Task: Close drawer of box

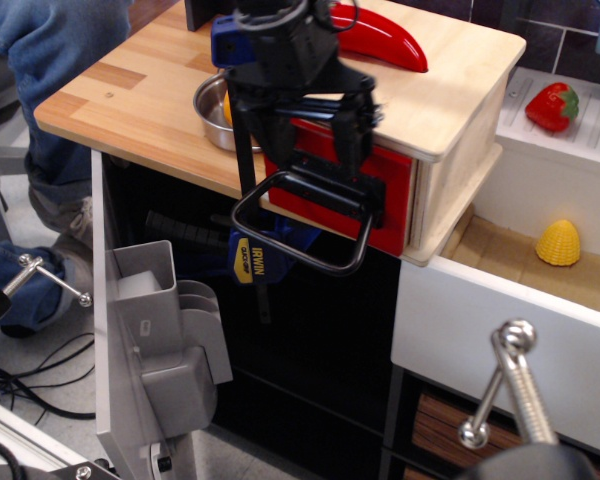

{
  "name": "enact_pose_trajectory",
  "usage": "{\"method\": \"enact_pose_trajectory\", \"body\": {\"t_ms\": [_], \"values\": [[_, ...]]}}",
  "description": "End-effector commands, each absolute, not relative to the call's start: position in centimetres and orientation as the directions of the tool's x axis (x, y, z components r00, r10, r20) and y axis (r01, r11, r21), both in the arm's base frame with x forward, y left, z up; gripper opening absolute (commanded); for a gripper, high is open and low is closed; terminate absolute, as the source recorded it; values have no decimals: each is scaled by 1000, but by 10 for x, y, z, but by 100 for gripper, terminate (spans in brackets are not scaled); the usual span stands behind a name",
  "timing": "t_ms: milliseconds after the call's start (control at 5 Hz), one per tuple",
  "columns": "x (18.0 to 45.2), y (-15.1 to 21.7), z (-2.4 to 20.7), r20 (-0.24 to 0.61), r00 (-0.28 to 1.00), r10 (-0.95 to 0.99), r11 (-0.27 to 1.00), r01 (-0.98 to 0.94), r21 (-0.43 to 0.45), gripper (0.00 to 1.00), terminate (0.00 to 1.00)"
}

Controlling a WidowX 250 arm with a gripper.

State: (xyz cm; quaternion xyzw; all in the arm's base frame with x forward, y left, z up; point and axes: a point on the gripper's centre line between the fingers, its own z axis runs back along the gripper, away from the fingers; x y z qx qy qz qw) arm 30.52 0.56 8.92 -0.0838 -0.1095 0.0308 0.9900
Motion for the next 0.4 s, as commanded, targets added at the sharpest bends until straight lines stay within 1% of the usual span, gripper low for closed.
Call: {"method": "enact_pose_trajectory", "body": {"t_ms": [0, 200], "values": [[344, 8, 108, 330, 936, 125, 984, -74, -163, 100, 0], [346, 8, 93, 342, 931, 130, 986, -87, -139, 100, 100]]}}
